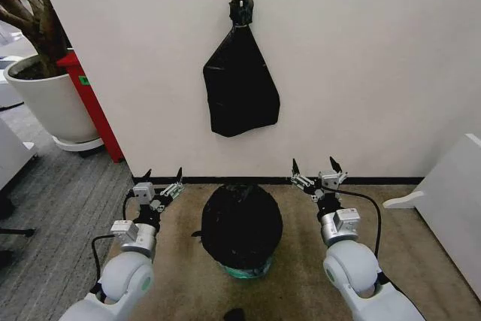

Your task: Place the garbage bag over the trash bin.

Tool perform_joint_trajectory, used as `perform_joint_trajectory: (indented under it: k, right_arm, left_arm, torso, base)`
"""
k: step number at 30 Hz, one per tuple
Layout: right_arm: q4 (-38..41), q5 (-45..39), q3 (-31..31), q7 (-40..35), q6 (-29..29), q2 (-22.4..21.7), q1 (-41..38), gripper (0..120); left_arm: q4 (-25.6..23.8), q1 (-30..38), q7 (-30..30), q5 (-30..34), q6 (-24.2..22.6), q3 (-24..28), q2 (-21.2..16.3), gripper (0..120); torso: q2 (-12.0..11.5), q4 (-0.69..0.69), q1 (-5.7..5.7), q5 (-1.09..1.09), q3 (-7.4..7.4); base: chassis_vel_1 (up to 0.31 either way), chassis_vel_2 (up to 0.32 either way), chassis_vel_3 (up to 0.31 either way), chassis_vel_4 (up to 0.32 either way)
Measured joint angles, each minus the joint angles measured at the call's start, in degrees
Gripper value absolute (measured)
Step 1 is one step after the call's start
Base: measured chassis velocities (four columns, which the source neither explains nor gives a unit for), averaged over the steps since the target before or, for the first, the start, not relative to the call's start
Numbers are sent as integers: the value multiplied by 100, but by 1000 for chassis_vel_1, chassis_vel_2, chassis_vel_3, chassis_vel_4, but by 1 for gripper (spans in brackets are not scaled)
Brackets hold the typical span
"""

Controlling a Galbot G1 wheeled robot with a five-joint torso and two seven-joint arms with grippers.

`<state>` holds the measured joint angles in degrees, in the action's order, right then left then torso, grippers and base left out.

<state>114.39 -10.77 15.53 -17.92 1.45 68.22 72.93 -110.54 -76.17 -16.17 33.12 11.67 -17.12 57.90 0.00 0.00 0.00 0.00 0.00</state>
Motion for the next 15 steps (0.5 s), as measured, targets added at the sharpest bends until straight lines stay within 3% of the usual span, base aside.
perform_joint_trajectory:
  k: [15]
  right_arm:
    - [7,-4,-2,0,4,-4,-1,100]
  left_arm:
    - [-5,-1,-4,2,-6,0,0,100]
  torso:
    - [0,0,0,0,0]
  base:
    - [0,0,0,0]
